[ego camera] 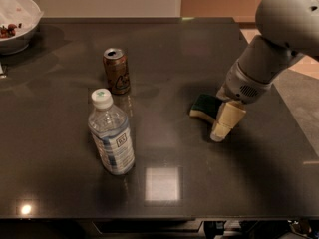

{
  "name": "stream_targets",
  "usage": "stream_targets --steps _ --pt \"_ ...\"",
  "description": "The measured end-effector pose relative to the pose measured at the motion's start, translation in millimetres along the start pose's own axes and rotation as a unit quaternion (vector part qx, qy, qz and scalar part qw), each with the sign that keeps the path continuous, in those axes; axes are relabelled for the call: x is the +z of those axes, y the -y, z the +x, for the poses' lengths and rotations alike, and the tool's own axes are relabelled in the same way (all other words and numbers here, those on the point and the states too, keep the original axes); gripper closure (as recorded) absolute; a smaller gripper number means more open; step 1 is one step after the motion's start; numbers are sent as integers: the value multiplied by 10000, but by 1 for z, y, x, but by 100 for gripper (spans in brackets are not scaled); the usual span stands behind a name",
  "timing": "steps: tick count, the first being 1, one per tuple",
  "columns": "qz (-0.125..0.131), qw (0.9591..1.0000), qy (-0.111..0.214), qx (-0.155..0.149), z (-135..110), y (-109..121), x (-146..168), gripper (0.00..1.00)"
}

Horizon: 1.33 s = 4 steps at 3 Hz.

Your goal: Move sponge near blue plastic bottle

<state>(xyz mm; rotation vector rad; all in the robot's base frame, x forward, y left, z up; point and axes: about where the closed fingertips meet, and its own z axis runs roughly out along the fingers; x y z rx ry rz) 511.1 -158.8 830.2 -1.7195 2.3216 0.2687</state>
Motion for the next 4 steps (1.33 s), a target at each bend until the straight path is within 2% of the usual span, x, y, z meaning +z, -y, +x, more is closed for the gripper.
stream_targets --steps 2,3,4 --pt "-5 10000 -14 -11 0 0 0 64" --pt "-2 9998 72 -211 -12 -16 -8 88" --pt "-88 9984 159 -539 -30 -41 -12 100"
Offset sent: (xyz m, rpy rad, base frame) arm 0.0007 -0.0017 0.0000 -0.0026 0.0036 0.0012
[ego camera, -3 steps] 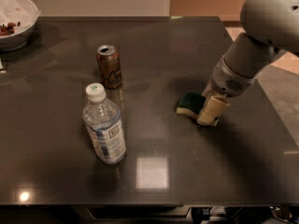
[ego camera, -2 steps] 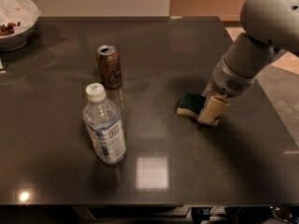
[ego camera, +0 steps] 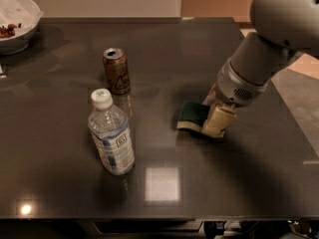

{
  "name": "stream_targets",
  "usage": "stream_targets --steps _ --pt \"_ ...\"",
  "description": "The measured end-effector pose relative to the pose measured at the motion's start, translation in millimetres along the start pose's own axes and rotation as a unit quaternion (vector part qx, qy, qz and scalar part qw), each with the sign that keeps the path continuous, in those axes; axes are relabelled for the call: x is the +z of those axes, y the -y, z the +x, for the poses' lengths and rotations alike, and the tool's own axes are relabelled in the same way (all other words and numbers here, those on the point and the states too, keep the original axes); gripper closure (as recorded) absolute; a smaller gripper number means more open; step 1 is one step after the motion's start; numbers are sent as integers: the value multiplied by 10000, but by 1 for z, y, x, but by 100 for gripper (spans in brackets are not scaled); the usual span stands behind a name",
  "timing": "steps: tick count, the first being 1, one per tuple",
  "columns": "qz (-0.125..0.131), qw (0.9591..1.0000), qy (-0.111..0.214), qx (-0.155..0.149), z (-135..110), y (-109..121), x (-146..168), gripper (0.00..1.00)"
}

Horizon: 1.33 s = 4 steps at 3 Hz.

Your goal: Move sponge near blue plastic bottle

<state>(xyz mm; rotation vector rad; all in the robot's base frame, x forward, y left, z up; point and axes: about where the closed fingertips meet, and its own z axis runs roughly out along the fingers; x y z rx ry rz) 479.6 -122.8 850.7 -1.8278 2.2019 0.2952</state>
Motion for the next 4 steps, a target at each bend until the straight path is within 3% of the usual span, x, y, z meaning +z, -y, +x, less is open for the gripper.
stream_targets --steps 3,4 --pt "-470 9943 126 -948 -46 -67 13 100" --pt "-560 9918 147 -1142 -55 -82 18 82"
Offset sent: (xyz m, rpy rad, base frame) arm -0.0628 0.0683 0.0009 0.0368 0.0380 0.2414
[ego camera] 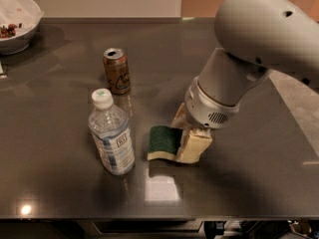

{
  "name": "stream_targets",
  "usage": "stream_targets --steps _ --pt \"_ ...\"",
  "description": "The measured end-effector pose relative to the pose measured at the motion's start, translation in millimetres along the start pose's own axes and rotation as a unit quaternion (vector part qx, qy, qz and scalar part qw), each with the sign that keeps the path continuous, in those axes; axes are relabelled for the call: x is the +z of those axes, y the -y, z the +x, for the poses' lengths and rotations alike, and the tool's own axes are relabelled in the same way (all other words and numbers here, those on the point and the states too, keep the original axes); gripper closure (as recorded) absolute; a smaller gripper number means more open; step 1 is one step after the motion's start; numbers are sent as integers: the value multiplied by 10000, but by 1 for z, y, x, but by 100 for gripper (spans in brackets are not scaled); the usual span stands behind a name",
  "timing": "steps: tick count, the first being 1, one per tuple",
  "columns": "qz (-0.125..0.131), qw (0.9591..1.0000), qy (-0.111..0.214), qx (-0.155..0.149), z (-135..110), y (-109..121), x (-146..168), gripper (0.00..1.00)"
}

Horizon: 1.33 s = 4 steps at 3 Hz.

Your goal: Move sponge near blue plastic bottle

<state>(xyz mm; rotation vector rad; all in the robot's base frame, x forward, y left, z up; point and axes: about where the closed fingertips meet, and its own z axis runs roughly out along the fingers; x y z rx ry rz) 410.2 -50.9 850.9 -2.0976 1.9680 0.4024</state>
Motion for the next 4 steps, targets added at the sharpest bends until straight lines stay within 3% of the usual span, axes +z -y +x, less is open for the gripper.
stream_targets --steps 3,4 --pt "-105 9998 11 -182 -12 -14 11 13" --pt "-94 9998 8 -193 -13 -14 11 0"
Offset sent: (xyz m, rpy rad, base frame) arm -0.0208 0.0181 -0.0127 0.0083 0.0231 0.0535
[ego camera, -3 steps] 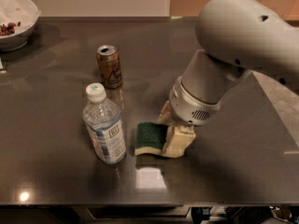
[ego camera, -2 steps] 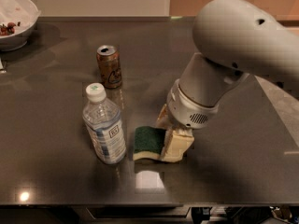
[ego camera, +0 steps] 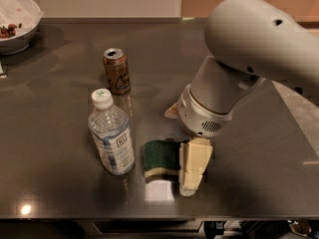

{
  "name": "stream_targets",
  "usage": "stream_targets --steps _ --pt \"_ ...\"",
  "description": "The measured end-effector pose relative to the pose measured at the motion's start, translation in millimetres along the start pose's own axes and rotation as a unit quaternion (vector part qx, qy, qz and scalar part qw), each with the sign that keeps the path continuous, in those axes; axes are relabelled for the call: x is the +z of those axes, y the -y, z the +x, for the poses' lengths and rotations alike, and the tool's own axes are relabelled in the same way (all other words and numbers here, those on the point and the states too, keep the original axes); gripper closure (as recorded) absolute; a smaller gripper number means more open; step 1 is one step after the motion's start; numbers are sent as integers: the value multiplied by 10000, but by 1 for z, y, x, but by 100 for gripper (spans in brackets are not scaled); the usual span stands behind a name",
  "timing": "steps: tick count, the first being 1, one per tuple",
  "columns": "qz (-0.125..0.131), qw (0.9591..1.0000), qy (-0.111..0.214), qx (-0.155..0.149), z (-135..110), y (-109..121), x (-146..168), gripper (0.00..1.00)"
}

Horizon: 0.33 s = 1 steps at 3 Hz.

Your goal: Move sponge near blue plastic bottle

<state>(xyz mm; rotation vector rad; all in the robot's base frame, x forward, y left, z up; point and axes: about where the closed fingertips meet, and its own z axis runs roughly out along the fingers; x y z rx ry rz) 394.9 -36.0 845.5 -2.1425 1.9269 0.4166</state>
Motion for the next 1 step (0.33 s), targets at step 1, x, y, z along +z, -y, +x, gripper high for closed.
stream_targets --steps 1 --pt "0 10000 0 0 0 0 0 0"
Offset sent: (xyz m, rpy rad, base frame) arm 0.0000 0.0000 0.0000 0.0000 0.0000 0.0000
